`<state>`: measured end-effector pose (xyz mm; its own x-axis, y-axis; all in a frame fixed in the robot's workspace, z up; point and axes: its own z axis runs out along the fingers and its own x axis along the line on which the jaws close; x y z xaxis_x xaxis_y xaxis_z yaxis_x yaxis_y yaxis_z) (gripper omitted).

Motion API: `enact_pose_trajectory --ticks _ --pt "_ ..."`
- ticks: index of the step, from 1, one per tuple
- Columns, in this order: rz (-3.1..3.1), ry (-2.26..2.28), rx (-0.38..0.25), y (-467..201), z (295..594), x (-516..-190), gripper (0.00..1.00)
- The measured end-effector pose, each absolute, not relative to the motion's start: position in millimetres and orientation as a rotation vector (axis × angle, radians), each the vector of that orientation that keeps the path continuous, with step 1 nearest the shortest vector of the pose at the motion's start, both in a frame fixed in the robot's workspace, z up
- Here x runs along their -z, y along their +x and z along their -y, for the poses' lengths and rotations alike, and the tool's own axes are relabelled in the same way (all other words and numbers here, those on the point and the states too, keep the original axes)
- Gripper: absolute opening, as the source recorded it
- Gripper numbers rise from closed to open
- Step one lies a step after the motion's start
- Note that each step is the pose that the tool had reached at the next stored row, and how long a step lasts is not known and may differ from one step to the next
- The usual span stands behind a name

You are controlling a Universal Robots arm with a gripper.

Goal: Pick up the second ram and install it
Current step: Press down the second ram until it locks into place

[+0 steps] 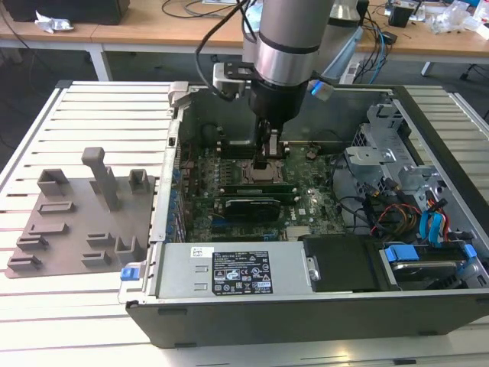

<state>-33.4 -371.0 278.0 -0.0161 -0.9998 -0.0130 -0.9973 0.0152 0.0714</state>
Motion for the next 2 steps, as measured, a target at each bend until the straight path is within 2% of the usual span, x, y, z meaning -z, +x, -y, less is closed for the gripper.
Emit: enact_pose_trajectory --ticks 2 --pt "2.209 2.174 0.093 -33.4 371.0 -277.9 0.1"
